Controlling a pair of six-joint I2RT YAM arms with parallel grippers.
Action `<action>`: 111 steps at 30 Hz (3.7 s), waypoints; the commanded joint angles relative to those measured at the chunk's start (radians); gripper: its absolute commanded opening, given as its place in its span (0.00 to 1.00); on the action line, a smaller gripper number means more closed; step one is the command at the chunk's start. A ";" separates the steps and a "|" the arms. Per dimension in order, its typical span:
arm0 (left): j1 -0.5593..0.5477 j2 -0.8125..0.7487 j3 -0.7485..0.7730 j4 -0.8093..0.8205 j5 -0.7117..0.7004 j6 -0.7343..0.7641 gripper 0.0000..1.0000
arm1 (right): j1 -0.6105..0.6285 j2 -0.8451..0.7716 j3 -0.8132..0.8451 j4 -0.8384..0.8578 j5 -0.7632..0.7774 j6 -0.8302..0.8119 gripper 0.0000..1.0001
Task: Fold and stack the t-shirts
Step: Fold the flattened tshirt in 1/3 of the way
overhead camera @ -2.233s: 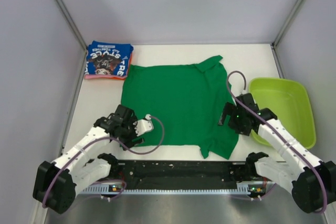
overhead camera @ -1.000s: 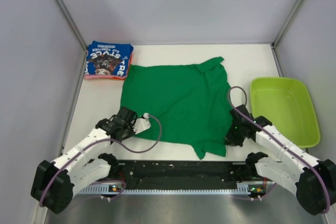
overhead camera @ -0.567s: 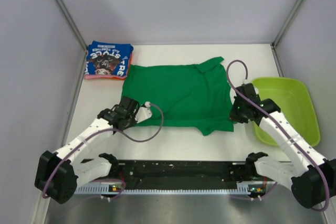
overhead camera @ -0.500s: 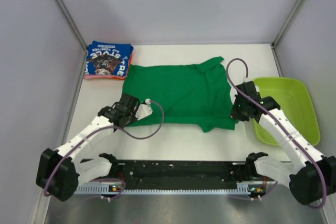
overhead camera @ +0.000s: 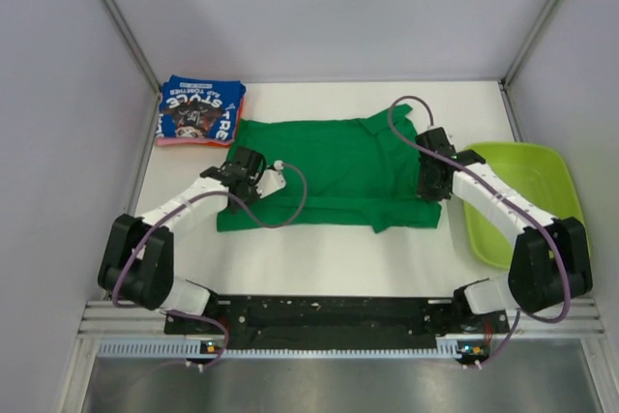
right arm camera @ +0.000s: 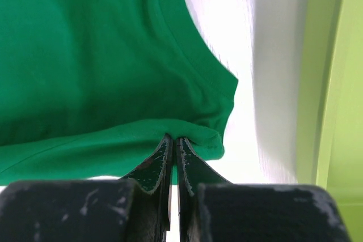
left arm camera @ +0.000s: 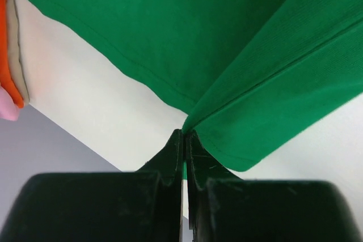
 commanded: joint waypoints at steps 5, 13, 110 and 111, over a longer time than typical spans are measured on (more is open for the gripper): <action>0.031 0.149 0.127 0.071 -0.094 0.037 0.00 | -0.028 0.166 0.119 0.086 0.122 -0.057 0.00; 0.047 0.228 0.173 0.076 -0.083 0.037 0.02 | -0.032 0.274 0.158 0.118 0.157 -0.075 0.00; -0.774 -0.116 0.131 0.020 0.647 0.132 0.61 | 0.174 -0.315 -0.361 -0.088 -0.133 0.394 0.00; -0.809 -0.072 0.153 0.037 0.643 0.129 0.61 | 0.148 -0.312 -0.387 -0.071 -0.136 0.387 0.00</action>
